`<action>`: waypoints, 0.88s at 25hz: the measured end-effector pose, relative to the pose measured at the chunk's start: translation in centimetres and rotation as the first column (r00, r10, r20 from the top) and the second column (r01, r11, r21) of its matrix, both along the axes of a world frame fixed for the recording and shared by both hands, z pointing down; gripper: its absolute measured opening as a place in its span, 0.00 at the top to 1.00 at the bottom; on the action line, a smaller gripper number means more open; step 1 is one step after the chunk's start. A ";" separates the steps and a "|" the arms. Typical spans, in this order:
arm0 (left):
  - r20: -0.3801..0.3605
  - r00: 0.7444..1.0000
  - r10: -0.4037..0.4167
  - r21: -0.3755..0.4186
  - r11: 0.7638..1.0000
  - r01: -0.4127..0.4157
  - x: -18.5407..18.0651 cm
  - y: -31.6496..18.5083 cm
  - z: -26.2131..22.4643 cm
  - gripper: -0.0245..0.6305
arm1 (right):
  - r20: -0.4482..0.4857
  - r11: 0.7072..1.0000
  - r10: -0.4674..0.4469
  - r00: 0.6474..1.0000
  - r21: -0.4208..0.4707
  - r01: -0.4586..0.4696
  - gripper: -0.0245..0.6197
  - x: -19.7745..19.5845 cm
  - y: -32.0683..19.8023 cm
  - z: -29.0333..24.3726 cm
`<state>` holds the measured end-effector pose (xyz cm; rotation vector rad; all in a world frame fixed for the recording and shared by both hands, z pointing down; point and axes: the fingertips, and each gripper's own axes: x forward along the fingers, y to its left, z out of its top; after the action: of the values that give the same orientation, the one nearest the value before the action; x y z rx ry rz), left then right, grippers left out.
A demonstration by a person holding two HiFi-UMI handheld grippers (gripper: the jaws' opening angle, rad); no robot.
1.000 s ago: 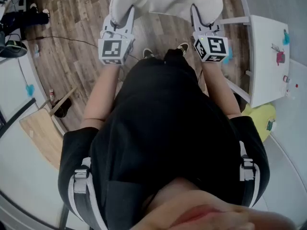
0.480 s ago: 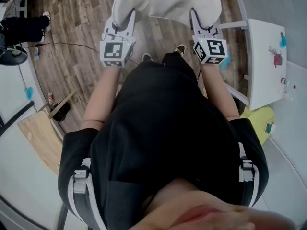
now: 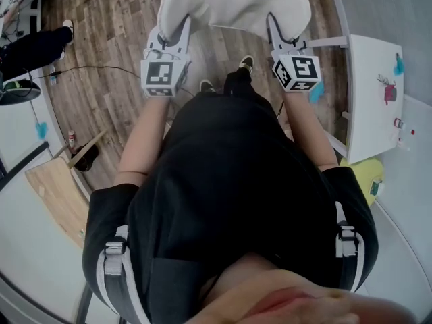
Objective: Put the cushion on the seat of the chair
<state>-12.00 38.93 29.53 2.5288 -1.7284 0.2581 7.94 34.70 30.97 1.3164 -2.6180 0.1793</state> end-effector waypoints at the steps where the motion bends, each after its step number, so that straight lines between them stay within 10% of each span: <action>1: 0.001 1.000 -0.002 0.002 1.000 0.002 0.2 -0.5 -0.1 0.88 | 0.000 1.000 -0.006 1.000 0.001 0.006 0.88 0.1 -0.6 -0.1; 22: 0.025 0.998 -0.065 -0.002 0.998 0.065 6.9 -12.6 -0.4 0.88 | 0.013 0.997 -0.083 0.996 0.004 0.083 0.88 6.6 -14.1 -0.1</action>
<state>-5.11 26.33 29.17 2.4720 -1.8141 0.2895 14.50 20.57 30.90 1.2091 -2.6788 0.1717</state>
